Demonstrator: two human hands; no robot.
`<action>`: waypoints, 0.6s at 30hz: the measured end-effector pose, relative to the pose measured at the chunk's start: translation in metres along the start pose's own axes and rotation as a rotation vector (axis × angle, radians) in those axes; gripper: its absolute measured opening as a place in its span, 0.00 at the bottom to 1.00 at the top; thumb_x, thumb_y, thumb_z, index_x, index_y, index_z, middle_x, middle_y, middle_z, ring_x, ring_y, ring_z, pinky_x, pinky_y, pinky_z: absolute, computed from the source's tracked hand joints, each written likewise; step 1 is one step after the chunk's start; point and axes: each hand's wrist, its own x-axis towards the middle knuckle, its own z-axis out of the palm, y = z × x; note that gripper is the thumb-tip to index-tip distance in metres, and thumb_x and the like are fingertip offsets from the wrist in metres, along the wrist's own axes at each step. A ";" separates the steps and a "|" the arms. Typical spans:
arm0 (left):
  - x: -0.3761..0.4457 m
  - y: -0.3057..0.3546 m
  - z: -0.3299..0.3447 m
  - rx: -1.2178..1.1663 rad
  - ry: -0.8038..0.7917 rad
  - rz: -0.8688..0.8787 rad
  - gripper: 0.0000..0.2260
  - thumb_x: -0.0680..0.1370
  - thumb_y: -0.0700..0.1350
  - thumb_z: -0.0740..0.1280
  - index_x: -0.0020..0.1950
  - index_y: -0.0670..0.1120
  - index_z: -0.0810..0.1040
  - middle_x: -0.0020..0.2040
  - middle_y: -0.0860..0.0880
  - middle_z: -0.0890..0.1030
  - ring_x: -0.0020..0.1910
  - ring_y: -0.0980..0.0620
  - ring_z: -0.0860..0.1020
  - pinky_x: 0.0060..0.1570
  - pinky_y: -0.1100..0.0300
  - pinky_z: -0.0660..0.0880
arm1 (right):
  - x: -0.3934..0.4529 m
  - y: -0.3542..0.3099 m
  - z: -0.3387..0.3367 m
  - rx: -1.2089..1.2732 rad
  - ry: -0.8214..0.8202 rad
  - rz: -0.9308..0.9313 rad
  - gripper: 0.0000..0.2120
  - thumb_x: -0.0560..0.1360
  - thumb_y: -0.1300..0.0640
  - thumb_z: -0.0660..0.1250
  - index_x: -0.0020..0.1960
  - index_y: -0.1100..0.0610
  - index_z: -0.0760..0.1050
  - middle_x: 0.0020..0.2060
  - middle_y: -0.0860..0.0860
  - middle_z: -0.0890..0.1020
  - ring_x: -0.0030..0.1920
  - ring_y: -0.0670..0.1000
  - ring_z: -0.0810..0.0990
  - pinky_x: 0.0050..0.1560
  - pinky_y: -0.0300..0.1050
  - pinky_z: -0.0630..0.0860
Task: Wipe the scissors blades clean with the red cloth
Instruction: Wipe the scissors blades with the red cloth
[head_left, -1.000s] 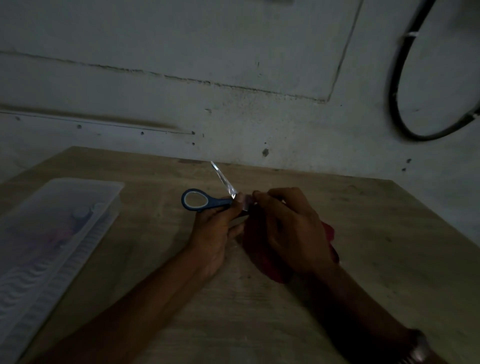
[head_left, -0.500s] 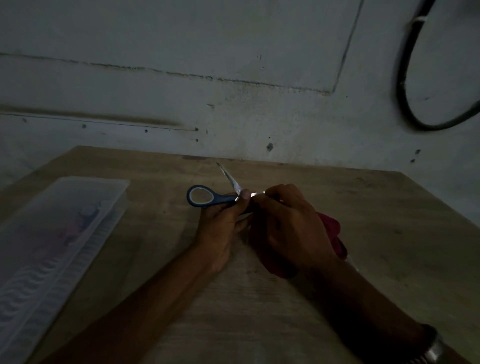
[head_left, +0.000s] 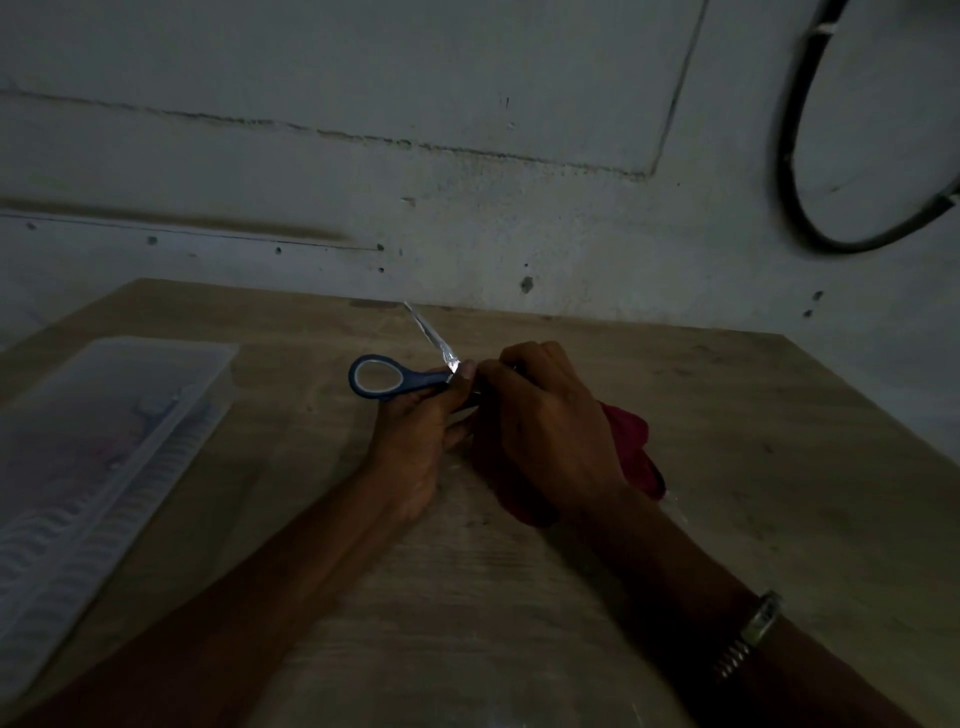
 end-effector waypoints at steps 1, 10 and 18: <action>-0.001 0.000 0.000 0.009 0.004 0.000 0.14 0.77 0.46 0.71 0.60 0.41 0.83 0.56 0.46 0.87 0.57 0.49 0.85 0.54 0.52 0.81 | 0.000 0.001 0.001 0.012 0.003 -0.004 0.14 0.75 0.58 0.72 0.60 0.58 0.83 0.51 0.53 0.80 0.51 0.53 0.76 0.44 0.39 0.65; 0.001 0.003 0.000 -0.036 0.015 -0.029 0.10 0.79 0.42 0.71 0.57 0.39 0.83 0.53 0.45 0.88 0.53 0.51 0.86 0.50 0.58 0.84 | -0.006 0.008 -0.002 -0.086 -0.118 -0.026 0.17 0.74 0.57 0.74 0.62 0.58 0.83 0.53 0.53 0.81 0.54 0.55 0.76 0.46 0.45 0.76; 0.001 0.004 0.002 -0.063 0.021 -0.043 0.09 0.78 0.42 0.71 0.56 0.40 0.83 0.51 0.46 0.88 0.50 0.52 0.87 0.48 0.60 0.84 | -0.014 0.024 -0.017 0.062 0.099 0.005 0.18 0.71 0.69 0.74 0.61 0.61 0.84 0.52 0.56 0.83 0.52 0.57 0.79 0.46 0.47 0.77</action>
